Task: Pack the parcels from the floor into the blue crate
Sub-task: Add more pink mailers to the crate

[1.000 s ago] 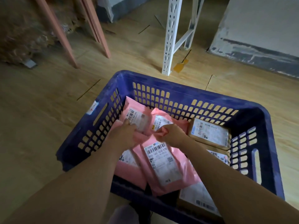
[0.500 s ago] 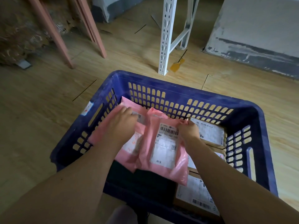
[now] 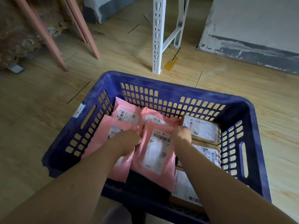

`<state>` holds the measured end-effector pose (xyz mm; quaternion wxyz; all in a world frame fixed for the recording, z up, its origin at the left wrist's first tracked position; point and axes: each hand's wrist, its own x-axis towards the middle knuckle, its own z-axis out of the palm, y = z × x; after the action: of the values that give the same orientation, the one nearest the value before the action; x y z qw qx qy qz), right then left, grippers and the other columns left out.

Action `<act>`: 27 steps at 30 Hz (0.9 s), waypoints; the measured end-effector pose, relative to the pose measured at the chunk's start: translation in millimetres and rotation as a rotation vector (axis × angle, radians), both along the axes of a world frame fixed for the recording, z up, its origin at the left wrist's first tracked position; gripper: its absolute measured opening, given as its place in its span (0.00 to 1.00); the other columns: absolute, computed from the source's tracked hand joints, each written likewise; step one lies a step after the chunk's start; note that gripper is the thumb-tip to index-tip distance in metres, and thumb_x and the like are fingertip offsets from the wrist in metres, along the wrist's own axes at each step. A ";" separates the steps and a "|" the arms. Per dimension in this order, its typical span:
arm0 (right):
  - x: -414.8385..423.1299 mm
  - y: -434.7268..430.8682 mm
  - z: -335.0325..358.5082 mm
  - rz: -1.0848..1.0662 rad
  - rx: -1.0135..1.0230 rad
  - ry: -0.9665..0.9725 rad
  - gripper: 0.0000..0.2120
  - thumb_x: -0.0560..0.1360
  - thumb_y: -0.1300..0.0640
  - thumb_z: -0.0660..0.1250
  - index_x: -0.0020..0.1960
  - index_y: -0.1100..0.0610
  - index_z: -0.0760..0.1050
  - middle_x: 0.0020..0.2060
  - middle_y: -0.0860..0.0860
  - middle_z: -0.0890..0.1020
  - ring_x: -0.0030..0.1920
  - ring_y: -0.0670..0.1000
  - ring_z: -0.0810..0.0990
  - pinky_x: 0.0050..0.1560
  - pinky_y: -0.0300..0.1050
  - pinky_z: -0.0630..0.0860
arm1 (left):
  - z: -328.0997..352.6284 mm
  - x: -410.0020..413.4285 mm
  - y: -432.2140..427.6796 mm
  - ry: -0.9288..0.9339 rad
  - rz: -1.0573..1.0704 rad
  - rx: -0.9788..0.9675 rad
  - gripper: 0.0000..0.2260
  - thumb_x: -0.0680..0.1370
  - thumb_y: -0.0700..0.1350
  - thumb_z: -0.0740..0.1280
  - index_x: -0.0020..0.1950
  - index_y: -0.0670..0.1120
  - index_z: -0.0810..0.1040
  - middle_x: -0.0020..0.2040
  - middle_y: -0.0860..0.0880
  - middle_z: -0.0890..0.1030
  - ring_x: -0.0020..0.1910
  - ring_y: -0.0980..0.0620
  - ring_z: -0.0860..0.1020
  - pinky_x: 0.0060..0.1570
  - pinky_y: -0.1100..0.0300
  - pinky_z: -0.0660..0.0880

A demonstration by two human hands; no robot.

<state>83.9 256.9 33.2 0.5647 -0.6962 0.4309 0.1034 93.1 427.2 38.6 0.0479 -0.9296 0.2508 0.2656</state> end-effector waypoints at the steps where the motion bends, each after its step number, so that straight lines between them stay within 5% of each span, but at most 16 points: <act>1: -2.3 4.1 -3.0 0.071 0.003 0.051 0.17 0.80 0.62 0.56 0.66 0.68 0.70 0.52 0.60 0.78 0.35 0.50 0.69 0.34 0.38 0.68 | 0.8 0.2 5.5 -0.020 0.063 -0.092 0.13 0.75 0.32 0.58 0.55 0.42 0.75 0.58 0.45 0.75 0.47 0.48 0.75 0.42 0.58 0.71; 3: -9.4 13.1 -10.9 0.312 -0.068 0.138 0.16 0.79 0.62 0.58 0.65 0.65 0.71 0.58 0.60 0.78 0.40 0.51 0.72 0.46 0.43 0.76 | 14.3 1.6 10.3 -0.136 0.215 -0.246 0.13 0.75 0.33 0.56 0.55 0.46 0.73 0.56 0.50 0.72 0.43 0.52 0.73 0.38 0.60 0.69; 5: -12.5 15.6 -17.2 0.588 -0.335 0.140 0.15 0.78 0.61 0.59 0.64 0.62 0.71 0.57 0.58 0.78 0.49 0.53 0.77 0.55 0.47 0.78 | 26.6 5.2 15.6 -0.287 0.229 -0.268 0.12 0.76 0.37 0.56 0.57 0.47 0.71 0.57 0.51 0.69 0.48 0.52 0.72 0.41 0.59 0.68; 8: -15.5 15.3 -22.8 0.863 -0.693 0.091 0.16 0.76 0.63 0.62 0.63 0.57 0.70 0.61 0.55 0.74 0.61 0.55 0.73 0.58 0.49 0.77 | 5.3 7.6 28.2 -0.247 0.152 -0.095 0.29 0.72 0.38 0.62 0.71 0.51 0.62 0.73 0.47 0.59 0.71 0.47 0.60 0.62 0.52 0.67; 10: -18.1 15.1 -22.3 0.935 -0.749 0.065 0.16 0.76 0.63 0.63 0.63 0.55 0.71 0.62 0.53 0.72 0.64 0.55 0.70 0.60 0.49 0.75 | -5.8 10.4 34.4 -0.138 0.193 0.042 0.35 0.72 0.45 0.66 0.76 0.53 0.54 0.77 0.48 0.52 0.76 0.45 0.52 0.70 0.45 0.59; 13: -21.3 17.7 -16.3 0.980 -0.828 0.058 0.12 0.77 0.57 0.64 0.60 0.54 0.75 0.61 0.53 0.72 0.63 0.55 0.69 0.60 0.48 0.73 | -10.2 10.7 32.4 0.041 0.226 0.018 0.34 0.72 0.52 0.69 0.75 0.54 0.57 0.73 0.50 0.65 0.70 0.47 0.64 0.65 0.49 0.69; 17: -24.5 16.6 -7.1 1.169 -0.997 0.026 0.16 0.76 0.55 0.65 0.63 0.55 0.73 0.65 0.54 0.68 0.66 0.55 0.66 0.64 0.48 0.66 | -4.9 4.6 20.8 0.125 0.188 0.050 0.31 0.72 0.47 0.72 0.71 0.48 0.63 0.64 0.49 0.74 0.62 0.47 0.73 0.57 0.55 0.73; 20: -26.9 19.1 -6.0 1.135 -0.979 -0.126 0.17 0.77 0.56 0.65 0.65 0.54 0.67 0.63 0.54 0.69 0.58 0.54 0.74 0.49 0.45 0.75 | -6.9 0.2 19.4 0.189 0.160 0.093 0.24 0.72 0.45 0.72 0.65 0.46 0.68 0.59 0.48 0.78 0.56 0.48 0.77 0.53 0.56 0.75; 22: -28.0 23.3 -7.6 1.159 -0.884 -0.187 0.17 0.77 0.56 0.64 0.63 0.53 0.64 0.57 0.53 0.74 0.49 0.54 0.79 0.41 0.45 0.77 | -9.1 0.3 22.3 0.008 0.167 0.011 0.25 0.73 0.41 0.69 0.68 0.48 0.65 0.63 0.48 0.74 0.60 0.48 0.73 0.55 0.55 0.74; 24: -27.9 26.9 -14.2 1.225 -0.803 -0.168 0.19 0.75 0.54 0.66 0.62 0.52 0.62 0.55 0.52 0.77 0.48 0.55 0.80 0.44 0.48 0.79 | -8.4 6.8 26.6 -0.168 0.282 -0.128 0.29 0.72 0.38 0.68 0.70 0.49 0.63 0.68 0.46 0.66 0.66 0.47 0.66 0.55 0.56 0.72; 27: -28.4 27.6 -27.2 1.245 -0.661 -0.044 0.31 0.70 0.55 0.73 0.67 0.49 0.62 0.61 0.53 0.75 0.55 0.54 0.79 0.50 0.50 0.80 | -13.9 13.8 35.8 -0.030 0.311 -0.021 0.48 0.67 0.47 0.76 0.77 0.53 0.47 0.78 0.46 0.47 0.76 0.41 0.50 0.67 0.47 0.65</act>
<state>55.5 284.5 6.0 0.1683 -0.9504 -0.0502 0.2569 106.9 463.0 24.7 0.0003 -0.9616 0.1056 0.2535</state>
